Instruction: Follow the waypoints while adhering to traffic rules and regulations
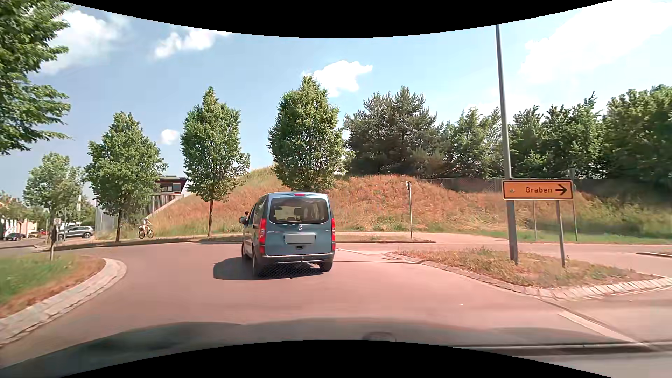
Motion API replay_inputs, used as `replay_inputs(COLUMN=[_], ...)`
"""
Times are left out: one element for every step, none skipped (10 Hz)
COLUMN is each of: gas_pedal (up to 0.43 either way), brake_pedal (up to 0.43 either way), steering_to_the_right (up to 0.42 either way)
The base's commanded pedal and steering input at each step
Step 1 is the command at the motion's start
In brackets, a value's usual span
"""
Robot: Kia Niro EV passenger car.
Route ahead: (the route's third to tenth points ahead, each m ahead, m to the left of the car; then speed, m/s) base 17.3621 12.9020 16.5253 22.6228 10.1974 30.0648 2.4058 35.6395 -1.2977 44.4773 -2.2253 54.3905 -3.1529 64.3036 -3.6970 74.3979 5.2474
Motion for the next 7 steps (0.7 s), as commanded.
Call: replay_inputs(gas_pedal=[0.098, 0.087, 0.087, 0.087, 0.087, 0.087, 0.087], brake_pedal=[0.000, 0.000, 0.000, 0.000, 0.000, 0.000, 0.000], steering_to_the_right=[-0.045, -0.064, -0.083, -0.107, -0.129, -0.147, -0.161])
